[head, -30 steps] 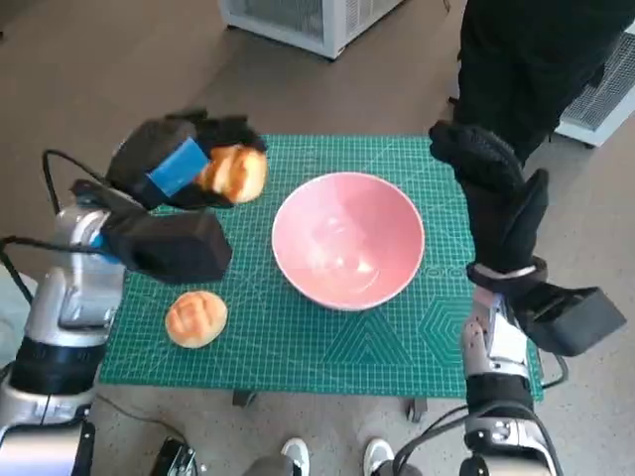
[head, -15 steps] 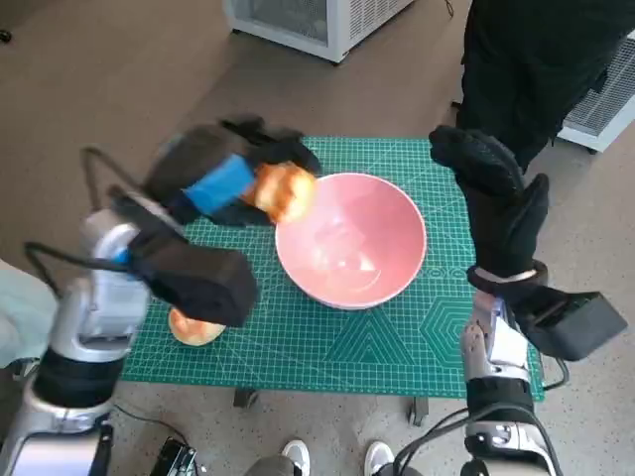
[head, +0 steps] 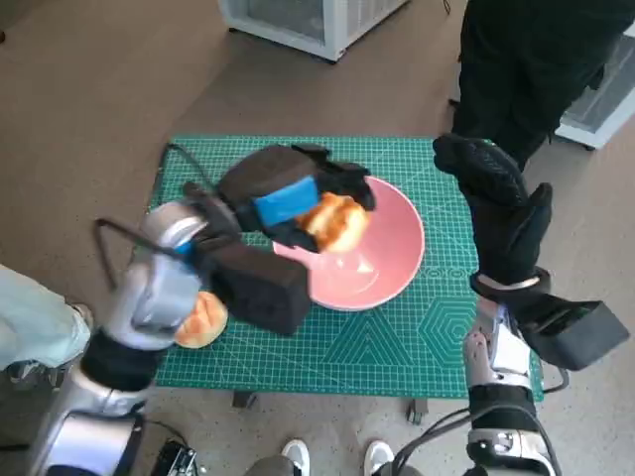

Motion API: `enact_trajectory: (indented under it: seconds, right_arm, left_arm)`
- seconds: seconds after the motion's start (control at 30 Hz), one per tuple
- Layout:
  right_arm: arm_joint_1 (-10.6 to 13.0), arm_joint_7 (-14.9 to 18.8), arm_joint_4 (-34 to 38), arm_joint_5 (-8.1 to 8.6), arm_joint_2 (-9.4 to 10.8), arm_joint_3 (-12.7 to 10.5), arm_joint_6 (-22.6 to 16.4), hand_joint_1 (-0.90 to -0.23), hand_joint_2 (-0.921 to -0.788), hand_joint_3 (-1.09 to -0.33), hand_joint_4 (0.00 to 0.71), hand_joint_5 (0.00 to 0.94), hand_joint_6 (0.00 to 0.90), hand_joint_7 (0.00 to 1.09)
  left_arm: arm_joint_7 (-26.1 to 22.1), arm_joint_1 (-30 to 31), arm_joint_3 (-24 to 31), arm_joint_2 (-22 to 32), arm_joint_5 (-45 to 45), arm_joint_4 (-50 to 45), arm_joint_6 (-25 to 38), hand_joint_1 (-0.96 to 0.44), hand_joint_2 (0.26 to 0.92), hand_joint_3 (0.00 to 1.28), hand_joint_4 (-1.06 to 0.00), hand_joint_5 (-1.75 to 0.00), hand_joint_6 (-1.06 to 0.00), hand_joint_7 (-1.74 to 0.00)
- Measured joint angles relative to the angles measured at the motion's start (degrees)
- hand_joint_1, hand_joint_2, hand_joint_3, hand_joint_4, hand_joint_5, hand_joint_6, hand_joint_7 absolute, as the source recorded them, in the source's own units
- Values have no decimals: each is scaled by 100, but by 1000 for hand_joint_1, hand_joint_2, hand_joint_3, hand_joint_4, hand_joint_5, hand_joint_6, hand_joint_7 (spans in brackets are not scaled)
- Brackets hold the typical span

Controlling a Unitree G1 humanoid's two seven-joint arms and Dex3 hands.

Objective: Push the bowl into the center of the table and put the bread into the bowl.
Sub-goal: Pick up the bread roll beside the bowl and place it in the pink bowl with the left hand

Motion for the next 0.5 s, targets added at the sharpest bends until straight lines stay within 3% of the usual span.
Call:
enact_trajectory:
  seconds: [0.23, 0.5]
  right_arm:
    - [98, -68, -20, -34, 2, 3, -18, -780, -921, -780, 219, 1, 111, 468]
    - [127, -119, -133, -87, 4, 17, -18, -783, -921, -780, 220, 1, 107, 476]
  left_arm:
    - [253, -59, -241, -305, 99, 1085, -379, 2, 920, 46, -728, -1140, -632, -1151]
    - [418, -78, -330, -409, 224, 1620, -653, 2, 920, 66, -708, -1201, -612, -1132]
